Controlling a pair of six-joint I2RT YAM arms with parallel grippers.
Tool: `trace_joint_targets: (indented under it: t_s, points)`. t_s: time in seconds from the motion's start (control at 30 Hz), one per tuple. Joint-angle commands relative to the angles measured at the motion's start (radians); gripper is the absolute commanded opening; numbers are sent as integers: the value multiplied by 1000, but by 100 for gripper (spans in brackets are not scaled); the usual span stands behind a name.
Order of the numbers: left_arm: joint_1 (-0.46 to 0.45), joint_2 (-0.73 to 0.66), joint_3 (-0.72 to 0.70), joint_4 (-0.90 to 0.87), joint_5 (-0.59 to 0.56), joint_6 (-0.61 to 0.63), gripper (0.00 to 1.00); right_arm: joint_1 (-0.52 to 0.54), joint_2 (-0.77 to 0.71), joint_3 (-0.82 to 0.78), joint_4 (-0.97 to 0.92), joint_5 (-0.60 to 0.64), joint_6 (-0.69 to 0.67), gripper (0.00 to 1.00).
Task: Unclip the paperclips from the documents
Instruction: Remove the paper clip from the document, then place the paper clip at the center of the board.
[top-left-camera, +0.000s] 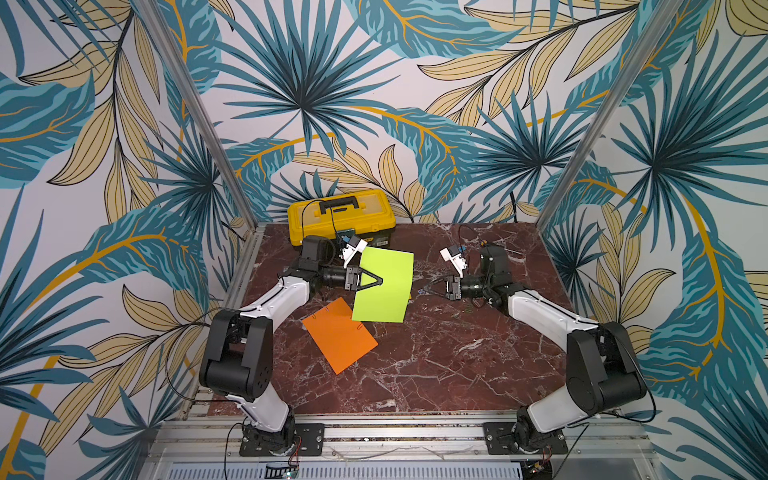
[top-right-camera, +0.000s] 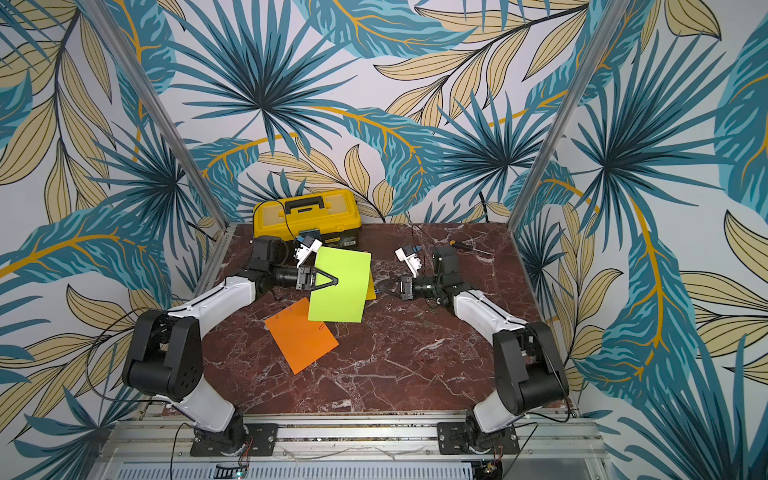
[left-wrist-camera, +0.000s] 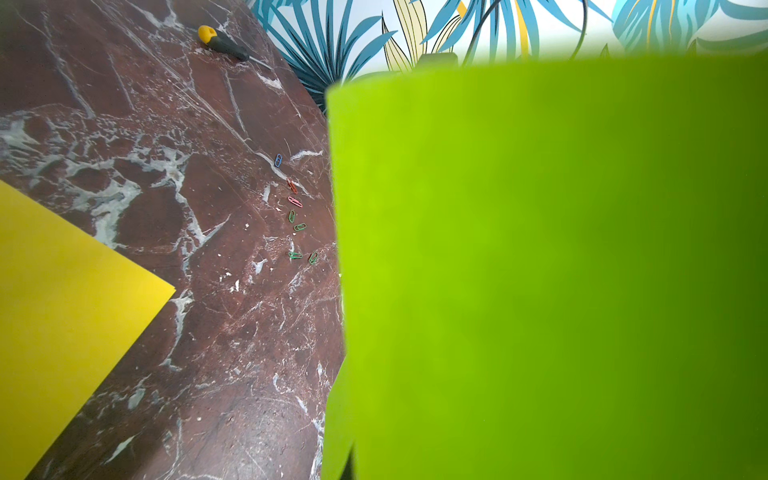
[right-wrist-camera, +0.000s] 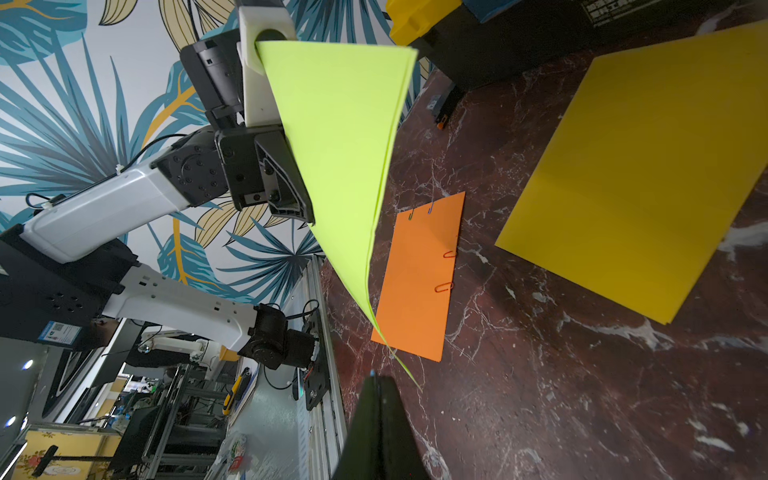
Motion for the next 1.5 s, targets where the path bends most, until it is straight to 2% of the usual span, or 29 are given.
trace_joint_targets:
  t_s: [0.0, 0.27, 0.57, 1.07, 1.27, 1.47]
  points:
    - [3, -20, -14, 8, -3, 19, 0, -17, -36, -24, -117, 81, -60, 5]
    - [3, -17, -15, 8, -26, 17, 0, -63, -62, -67, -340, 322, -81, 5]
    - [0, -8, -12, 8, -40, 11, 0, -125, -27, -114, -449, 514, -60, 5]
    - [-21, -2, 46, 10, -146, -48, 0, -130, 52, -94, -510, 618, -46, 5]
    - [-35, 36, 81, 10, -171, -73, 0, -130, 55, -81, -540, 652, -46, 10]
    - [-46, 68, 119, 10, -197, -94, 0, -130, 43, -80, -544, 656, -54, 19]
